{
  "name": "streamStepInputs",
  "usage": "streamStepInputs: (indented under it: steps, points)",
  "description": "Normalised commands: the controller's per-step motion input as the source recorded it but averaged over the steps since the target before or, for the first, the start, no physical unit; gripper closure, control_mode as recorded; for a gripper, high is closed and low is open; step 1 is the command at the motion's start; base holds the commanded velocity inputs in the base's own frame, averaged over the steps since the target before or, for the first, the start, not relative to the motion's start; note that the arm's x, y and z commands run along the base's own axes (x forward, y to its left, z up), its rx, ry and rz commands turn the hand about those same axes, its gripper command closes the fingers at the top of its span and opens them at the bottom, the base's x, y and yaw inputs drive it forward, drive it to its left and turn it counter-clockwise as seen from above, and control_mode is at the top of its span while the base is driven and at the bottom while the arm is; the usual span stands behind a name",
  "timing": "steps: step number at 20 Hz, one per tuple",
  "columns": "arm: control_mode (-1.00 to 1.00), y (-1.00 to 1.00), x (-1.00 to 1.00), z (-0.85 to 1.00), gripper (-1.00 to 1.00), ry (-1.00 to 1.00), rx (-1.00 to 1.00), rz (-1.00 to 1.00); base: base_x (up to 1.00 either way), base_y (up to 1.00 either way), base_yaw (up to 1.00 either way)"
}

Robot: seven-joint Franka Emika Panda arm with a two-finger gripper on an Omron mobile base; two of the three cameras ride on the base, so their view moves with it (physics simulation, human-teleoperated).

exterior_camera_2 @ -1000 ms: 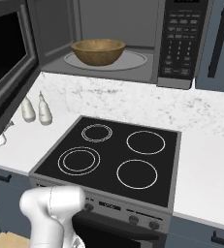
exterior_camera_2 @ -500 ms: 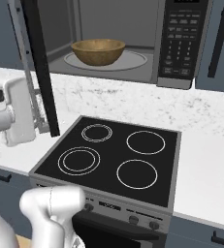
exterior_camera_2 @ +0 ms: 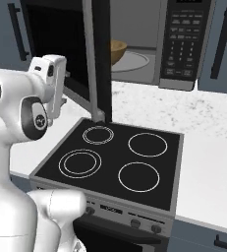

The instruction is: Pick the squash from the sink and place it in the bowl. Then pick the bowl and place it in the microwave. Then close the microwave door and press the start button.

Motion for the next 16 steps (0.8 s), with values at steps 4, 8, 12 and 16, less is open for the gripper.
streamStepInputs:
  steps: [4, 8, 12, 16]
  points:
    - [-1.0, -0.11, 0.96, 0.0, -1.0, 0.11, 0.08, 0.27, 0.0, 0.0, 0.0]
    - [-1.0, -0.06, 0.88, 0.0, -1.0, 0.09, 0.05, 0.26, 0.0, 0.0, 0.0]
    - [-1.0, 0.0, 0.77, -0.06, -1.0, 0.04, 0.06, 0.24, 0.0, 0.0, 0.0]
    - [-1.0, 0.0, 0.76, -0.01, -1.0, 0.04, 0.06, 0.21, 0.0, 0.0, 0.0]
